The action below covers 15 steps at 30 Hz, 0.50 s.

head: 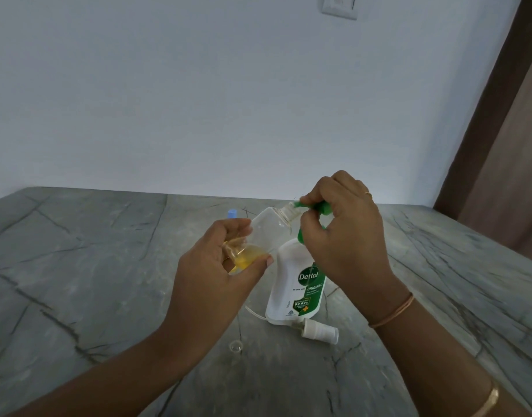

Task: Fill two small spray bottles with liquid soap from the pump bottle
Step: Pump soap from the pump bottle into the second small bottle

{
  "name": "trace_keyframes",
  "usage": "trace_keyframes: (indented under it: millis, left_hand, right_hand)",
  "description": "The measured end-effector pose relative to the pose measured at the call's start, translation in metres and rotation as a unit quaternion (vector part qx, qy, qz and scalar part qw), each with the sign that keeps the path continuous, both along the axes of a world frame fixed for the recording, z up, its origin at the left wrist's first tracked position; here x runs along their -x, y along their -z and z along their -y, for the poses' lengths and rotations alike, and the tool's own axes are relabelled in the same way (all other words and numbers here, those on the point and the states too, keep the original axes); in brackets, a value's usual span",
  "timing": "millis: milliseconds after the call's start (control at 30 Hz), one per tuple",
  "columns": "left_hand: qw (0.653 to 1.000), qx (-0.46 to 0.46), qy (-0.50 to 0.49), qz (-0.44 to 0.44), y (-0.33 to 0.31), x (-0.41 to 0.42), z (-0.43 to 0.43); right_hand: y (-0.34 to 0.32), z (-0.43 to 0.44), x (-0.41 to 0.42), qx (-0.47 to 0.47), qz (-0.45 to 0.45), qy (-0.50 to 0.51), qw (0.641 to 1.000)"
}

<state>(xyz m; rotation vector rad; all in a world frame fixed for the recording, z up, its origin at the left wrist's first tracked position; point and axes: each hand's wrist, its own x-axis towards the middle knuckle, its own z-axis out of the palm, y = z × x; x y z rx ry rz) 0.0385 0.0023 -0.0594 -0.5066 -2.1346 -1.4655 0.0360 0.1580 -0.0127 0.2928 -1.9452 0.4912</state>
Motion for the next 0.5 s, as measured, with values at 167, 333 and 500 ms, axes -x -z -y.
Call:
trace_keyframes:
  millis: [167, 333, 500]
  left_hand:
    - [1.0, 0.013, -0.01, 0.003, 0.001, 0.001, 0.001]
    - [1.0, 0.021, -0.005, -0.001, 0.002, 0.0, 0.0]
    - [1.0, 0.008, 0.004, -0.005, 0.002, 0.0, -0.001]
  right_hand:
    - [0.014, 0.006, 0.004, -0.009, -0.024, 0.022, 0.999]
    - [0.014, 0.007, 0.003, -0.007, -0.024, 0.024, 0.999]
    - [0.002, 0.004, -0.001, -0.024, 0.006, 0.013, 1.0]
